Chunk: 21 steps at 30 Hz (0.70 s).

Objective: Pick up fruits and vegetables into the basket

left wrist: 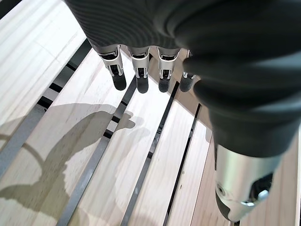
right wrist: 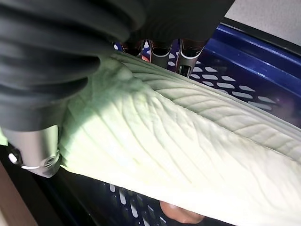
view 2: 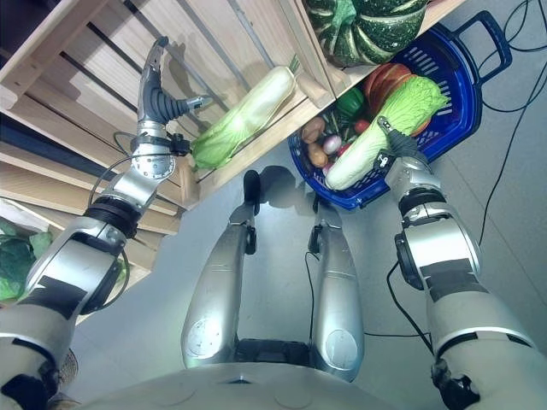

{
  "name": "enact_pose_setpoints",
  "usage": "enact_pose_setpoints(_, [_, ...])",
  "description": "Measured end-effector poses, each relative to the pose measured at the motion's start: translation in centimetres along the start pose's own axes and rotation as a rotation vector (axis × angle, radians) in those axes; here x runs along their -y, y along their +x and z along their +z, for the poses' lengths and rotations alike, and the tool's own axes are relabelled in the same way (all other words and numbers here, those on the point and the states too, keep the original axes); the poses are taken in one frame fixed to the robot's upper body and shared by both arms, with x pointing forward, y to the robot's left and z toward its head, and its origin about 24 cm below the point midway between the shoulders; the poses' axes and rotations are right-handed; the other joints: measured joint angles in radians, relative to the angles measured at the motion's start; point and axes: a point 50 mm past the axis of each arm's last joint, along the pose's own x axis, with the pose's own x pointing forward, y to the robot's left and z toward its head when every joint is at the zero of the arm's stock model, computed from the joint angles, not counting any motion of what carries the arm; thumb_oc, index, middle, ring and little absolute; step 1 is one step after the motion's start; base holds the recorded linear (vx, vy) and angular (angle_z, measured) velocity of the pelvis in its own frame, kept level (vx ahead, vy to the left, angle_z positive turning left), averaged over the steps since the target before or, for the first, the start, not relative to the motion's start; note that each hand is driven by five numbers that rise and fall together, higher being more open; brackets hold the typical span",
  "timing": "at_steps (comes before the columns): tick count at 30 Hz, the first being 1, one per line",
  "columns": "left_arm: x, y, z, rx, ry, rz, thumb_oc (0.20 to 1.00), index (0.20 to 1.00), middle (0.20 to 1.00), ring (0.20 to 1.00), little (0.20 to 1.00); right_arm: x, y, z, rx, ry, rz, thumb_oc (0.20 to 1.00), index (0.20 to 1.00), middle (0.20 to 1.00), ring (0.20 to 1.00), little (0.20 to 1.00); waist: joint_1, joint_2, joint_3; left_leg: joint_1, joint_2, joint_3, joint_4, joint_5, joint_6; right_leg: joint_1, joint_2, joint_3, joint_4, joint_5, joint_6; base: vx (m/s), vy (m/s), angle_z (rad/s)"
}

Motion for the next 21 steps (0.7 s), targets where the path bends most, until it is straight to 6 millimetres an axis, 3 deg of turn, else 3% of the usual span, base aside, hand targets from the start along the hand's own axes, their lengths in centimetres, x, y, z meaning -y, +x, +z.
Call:
enact_pose_setpoints(1, [0.0,0.0,0.1,0.005,-0.003,0.002,1.000,1.000,1.000,1.000,1.000,0.1,0.0,0.1,-0.002,0.000,-0.006,0.200,0.200,0.200,0.200,0.200,-0.001,0.000,0.000,-0.007,-0.002,0.000,0.001,0.001,0.000,-0.008,-0.003,0.000,0.005,0.000,0.000,0.00,0.000,0.00])
enact_pose_setpoints(3, [0.0,0.1,0.4,0.014,-0.009,0.007,1.000,1.000,1.000,1.000,1.000,0.2,0.0,0.0,-0.009,-0.001,-0.013,0.376,0.376,0.376,0.376,0.376,-0.001,0.000,0.000,-0.012,-0.005,0.000,0.002,0.001,0.001,-0.015,-0.007,0.000,0.009,0.000,0.000,0.00,0.000,0.00])
enact_pose_setpoints(5, [0.0,0.1,0.5,0.022,-0.014,0.014,1.000,1.000,1.000,1.000,1.000,0.4,0.0,-0.3,-0.020,-0.001,-0.024,0.420,0.420,0.420,0.420,0.420,0.000,0.000,0.000,-0.014,-0.007,0.000,0.003,0.002,0.001,-0.017,-0.009,0.000,0.011,0.000,0.000,0.00,0.000,0.00])
enact_pose_setpoints(6, [0.0,0.2,0.7,0.026,-0.017,0.017,1.000,1.000,1.000,1.000,1.000,0.5,0.0,-0.3,-0.023,-0.001,-0.028,0.498,0.498,0.498,0.498,0.498,0.000,0.000,0.000,-0.015,-0.008,0.000,0.003,0.002,0.002,-0.018,-0.009,0.000,0.012,-0.001,0.001,0.00,0.000,0.00])
enact_pose_setpoints(9, [0.0,0.1,0.7,0.026,-0.017,0.022,1.000,1.000,1.000,1.000,1.000,0.4,0.0,-0.2,-0.026,-0.001,-0.025,0.482,0.482,0.482,0.482,0.482,0.001,0.000,0.000,-0.015,-0.008,0.000,0.003,0.002,0.002,-0.020,-0.010,0.001,0.012,-0.001,0.001,0.00,0.000,0.00])
enact_pose_setpoints(10, [0.0,0.1,0.7,0.026,-0.017,0.026,1.000,1.000,1.000,1.000,1.000,0.3,0.0,-0.1,-0.027,-0.001,-0.024,0.598,0.598,0.598,0.598,0.598,0.000,0.000,0.000,-0.016,-0.008,0.000,0.003,0.002,0.002,-0.021,-0.010,0.001,0.013,-0.001,0.001,0.00,0.000,0.00])
enact_pose_setpoints(11, [0.0,0.2,0.7,0.027,-0.018,0.028,1.000,1.000,1.000,1.000,1.000,0.2,0.0,0.1,-0.025,0.000,-0.025,1.000,1.000,1.000,1.000,1.000,0.000,0.001,0.000,-0.019,-0.007,0.001,0.003,0.002,0.002,-0.025,-0.010,0.001,0.013,-0.001,0.001,0.00,0.000,0.00])
enact_pose_setpoints(21, [0.1,0.2,0.9,0.037,-0.020,0.026,1.000,1.000,1.000,1.000,1.000,0.4,0.0,1.2,-0.005,0.006,-0.041,1.000,1.000,1.000,1.000,1.000,0.004,0.014,0.002,-0.046,-0.008,0.000,0.016,0.001,0.003,-0.049,-0.010,0.000,0.023,-0.001,0.001,0.00,0.000,0.00])
